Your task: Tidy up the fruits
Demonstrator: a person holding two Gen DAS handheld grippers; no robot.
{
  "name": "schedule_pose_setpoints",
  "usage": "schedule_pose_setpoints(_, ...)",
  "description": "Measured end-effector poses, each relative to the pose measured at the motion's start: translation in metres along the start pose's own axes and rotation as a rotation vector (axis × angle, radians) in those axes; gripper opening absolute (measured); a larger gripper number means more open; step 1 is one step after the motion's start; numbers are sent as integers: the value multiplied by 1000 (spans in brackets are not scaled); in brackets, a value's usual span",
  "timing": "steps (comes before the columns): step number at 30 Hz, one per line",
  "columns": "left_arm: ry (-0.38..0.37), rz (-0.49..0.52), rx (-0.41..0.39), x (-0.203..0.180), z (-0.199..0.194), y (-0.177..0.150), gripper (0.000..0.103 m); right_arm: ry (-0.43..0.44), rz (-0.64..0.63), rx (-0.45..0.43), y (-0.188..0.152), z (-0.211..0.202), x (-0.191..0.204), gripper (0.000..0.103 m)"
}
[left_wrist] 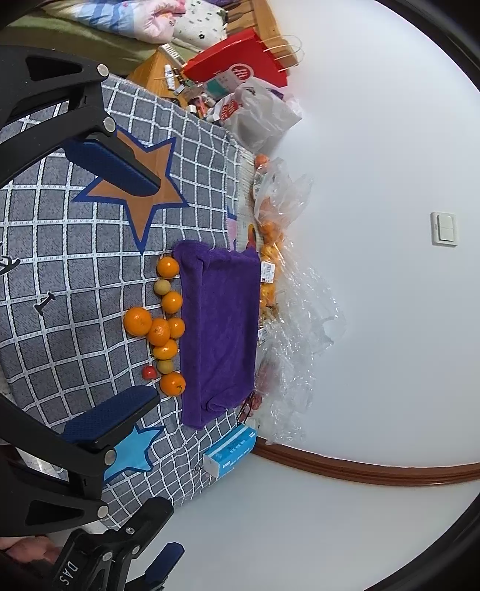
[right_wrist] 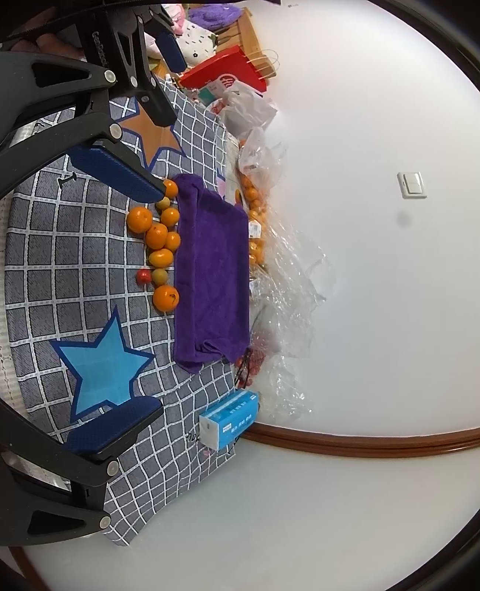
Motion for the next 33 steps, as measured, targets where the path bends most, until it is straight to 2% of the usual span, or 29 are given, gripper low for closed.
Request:
schedule_pose_setpoints(4,15,15,-25,-1,0,4,103,1,-10,-14,0,5,2,103)
schedule_pose_setpoints(12,16,-22,-11,7,25,7,103,18,-14,0,1,30,3,103)
schedule_pose_setpoints(19,13,1,-12,12,48,9,103,1,-12,6,4,59,0,103)
schedule_pose_setpoints(25,23,-22,-5,26,69,8,103,10,-16,76,-3,95,1,103)
schedule_pose_setpoints(33,49,-30,91,45,110,-3,101,9,4,120,-14,130,-12,97)
Point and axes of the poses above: each gripper's, at about its wrist camera, not at the fingertips, and z roughly the way its jaws point, x to its left, y to its top, the point moved 4 cm from there along z, roughly the way its jaws point, and after that the axes turned 1 degree about -y, right-handed, at the moved point
